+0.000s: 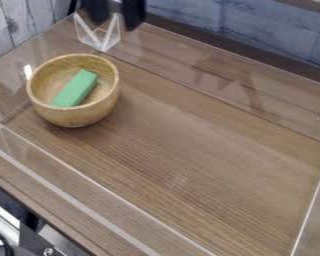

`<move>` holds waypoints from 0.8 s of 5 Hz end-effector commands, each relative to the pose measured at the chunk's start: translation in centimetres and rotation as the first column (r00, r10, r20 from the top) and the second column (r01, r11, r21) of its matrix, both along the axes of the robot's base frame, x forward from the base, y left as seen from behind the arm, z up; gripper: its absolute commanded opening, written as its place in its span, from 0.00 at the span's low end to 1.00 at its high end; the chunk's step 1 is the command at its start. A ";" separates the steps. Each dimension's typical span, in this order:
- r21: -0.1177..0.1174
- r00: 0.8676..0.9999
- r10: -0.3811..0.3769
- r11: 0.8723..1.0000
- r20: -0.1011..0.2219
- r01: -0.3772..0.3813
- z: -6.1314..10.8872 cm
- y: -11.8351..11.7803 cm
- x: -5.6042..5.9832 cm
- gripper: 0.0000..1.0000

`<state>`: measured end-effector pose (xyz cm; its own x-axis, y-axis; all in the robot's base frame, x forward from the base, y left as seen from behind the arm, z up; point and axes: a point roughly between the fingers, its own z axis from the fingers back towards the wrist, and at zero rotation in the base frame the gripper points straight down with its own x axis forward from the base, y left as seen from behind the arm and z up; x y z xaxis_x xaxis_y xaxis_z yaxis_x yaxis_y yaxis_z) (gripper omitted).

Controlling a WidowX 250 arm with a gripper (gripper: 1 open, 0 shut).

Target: Put green object into wooden bowl

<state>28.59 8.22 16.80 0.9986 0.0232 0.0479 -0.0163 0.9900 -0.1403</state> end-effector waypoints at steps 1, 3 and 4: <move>0.024 0.999 0.017 1.000 0.042 -0.018 0.9 -1.3 2.1 0.00; 0.043 1.000 -0.011 0.999 0.013 0.011 -2.1 -2.5 4.1 0.00; 0.045 1.000 -0.024 0.999 0.007 0.024 -2.8 -2.5 4.4 1.00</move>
